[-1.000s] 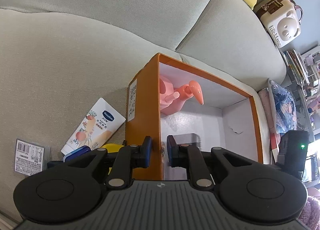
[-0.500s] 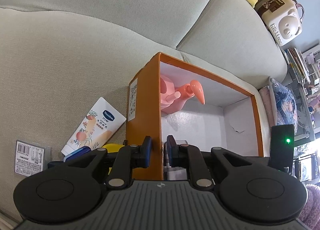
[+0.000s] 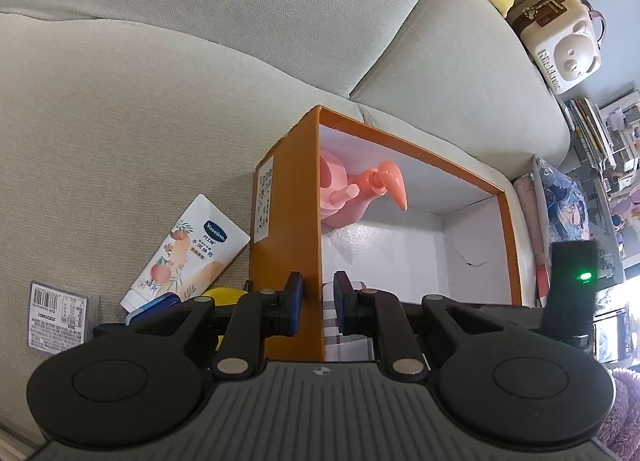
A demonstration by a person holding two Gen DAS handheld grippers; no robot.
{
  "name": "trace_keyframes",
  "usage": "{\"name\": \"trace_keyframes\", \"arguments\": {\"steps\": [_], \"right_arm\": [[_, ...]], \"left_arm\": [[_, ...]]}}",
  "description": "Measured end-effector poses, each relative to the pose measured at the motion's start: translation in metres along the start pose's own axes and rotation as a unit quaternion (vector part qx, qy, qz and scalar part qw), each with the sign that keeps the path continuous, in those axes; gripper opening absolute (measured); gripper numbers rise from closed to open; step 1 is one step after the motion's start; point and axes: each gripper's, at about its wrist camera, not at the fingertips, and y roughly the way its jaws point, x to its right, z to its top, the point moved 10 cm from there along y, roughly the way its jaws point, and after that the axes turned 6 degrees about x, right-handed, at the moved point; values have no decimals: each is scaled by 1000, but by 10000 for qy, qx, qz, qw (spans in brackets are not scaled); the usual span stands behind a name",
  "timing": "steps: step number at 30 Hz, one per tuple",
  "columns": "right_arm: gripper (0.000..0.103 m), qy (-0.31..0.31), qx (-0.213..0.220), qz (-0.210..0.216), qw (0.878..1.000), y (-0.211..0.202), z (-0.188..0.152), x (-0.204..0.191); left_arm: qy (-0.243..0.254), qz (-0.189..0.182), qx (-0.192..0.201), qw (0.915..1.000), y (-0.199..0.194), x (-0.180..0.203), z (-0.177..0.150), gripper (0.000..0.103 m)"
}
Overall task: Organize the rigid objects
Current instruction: 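Lower the plaid tin into the box and open the right gripper while the left gripper withdraws, then move both grippers toward the remaining items on the sofa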
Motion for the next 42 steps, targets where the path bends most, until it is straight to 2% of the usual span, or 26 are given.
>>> {"name": "trace_keyframes", "arguments": {"steps": [2, 4, 7, 9, 15, 20, 24, 27, 34, 38, 42], "right_arm": [[33, 32, 155, 436, 9989, -5, 7, -15], [26, 13, 254, 708, 9972, -4, 13, -28], [17, 11, 371, 755, 9965, 7, 22, -38], [16, 153, 335, 846, 9957, 16, 26, -41], [15, -60, 294, 835, 9961, 21, 22, -51], [13, -318, -19, 815, 9962, 24, 10, -55], [13, -383, 56, 745, 9965, 24, 7, -54], [13, -259, 143, 855, 9959, 21, 9, -56], [17, -7, 751, 695, 9947, -18, 13, -57], [17, 187, 1353, 817, 9872, -53, 17, -61], [20, 265, 1827, 1050, 9772, -78, 13, -85]], "left_arm": [[-38, -7, 5, 10000, 0, -1, 1, 18], [-73, 9, 30, 10000, -1, -1, 4, 18], [-86, 13, 61, 9999, -2, -1, 8, 18], [-102, 4, 61, 9999, -3, -2, 9, 18], [-154, -28, 36, 9999, 0, -4, 10, 18], [-168, -53, 2, 9998, 0, -3, 8, 18], [-169, -24, 51, 9998, -6, -5, 10, 18], [-103, -37, 124, 9999, -15, -5, 13, 18], [59, 97, 488, 9987, -56, -19, 25, 18], [59, 230, 701, 9973, -83, -36, 23, 18], [76, 329, 743, 9967, -101, -52, 11, 18]]}}
